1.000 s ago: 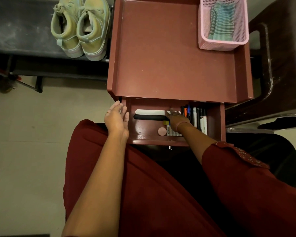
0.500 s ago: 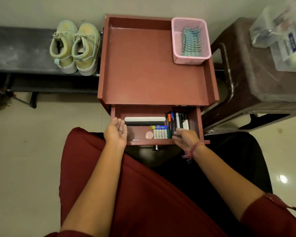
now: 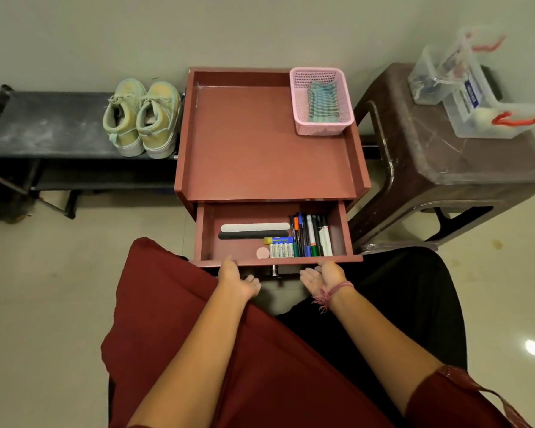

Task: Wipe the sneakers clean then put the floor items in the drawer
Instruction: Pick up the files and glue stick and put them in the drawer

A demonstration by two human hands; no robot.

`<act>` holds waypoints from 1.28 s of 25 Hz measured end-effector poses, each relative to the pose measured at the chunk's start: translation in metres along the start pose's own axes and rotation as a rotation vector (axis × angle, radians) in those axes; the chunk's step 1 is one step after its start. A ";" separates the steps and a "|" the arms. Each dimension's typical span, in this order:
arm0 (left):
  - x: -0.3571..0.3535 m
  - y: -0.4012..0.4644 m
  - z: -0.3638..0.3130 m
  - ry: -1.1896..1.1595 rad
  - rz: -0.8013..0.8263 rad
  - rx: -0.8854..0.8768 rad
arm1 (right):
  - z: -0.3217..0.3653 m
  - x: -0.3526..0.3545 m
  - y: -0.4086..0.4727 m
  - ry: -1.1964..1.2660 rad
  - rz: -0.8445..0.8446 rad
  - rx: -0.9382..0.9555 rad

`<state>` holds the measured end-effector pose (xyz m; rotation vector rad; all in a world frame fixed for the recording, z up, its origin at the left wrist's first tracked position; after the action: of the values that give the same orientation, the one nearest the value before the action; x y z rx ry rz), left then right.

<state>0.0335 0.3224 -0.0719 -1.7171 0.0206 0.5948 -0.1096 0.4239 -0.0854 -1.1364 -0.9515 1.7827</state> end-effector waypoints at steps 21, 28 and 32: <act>-0.025 0.042 -0.075 -0.180 0.203 -0.239 | 0.040 -0.056 0.048 0.130 0.218 0.119; -0.029 0.057 -0.077 -0.241 0.221 -0.276 | 0.043 -0.062 0.059 0.180 0.269 0.093; -0.031 0.061 -0.076 -0.292 0.221 -0.303 | 0.045 -0.063 0.060 0.202 0.287 0.085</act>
<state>0.0155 0.2279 -0.1067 -1.9168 -0.0921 1.0517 -0.1478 0.3359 -0.1039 -1.4237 -0.6105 1.8682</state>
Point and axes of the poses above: each hand's wrist, its own y-axis towards the middle knuckle, its own x-axis out of the back of the hand, z = x × y, the point moved 5 cm from there along y, towards the middle knuckle, and after that the axes turned 15 degrees about z, right-handed, at the moved point
